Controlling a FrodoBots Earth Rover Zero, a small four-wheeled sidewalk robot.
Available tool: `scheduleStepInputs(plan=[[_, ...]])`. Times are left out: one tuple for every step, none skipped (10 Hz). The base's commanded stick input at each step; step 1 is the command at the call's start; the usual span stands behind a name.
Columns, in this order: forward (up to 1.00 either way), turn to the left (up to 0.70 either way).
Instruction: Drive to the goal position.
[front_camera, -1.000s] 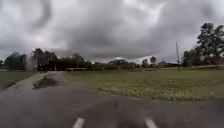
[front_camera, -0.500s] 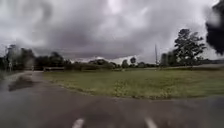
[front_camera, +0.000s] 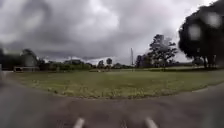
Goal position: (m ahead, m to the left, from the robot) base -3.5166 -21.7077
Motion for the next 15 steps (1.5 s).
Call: scheduleStepInputs(plan=[[0.0, -0.85], [0.0, -0.85], [0.0, -0.85], [0.0, -0.85], [0.0, -0.85], [0.0, -0.85], [0.0, -0.85], [0.0, -0.85], [0.0, -0.85], [0.0, -0.85], [0.0, -0.85], [0.0, -0.85], [0.0, -0.85], [0.0, -0.85], [0.0, -0.85]])
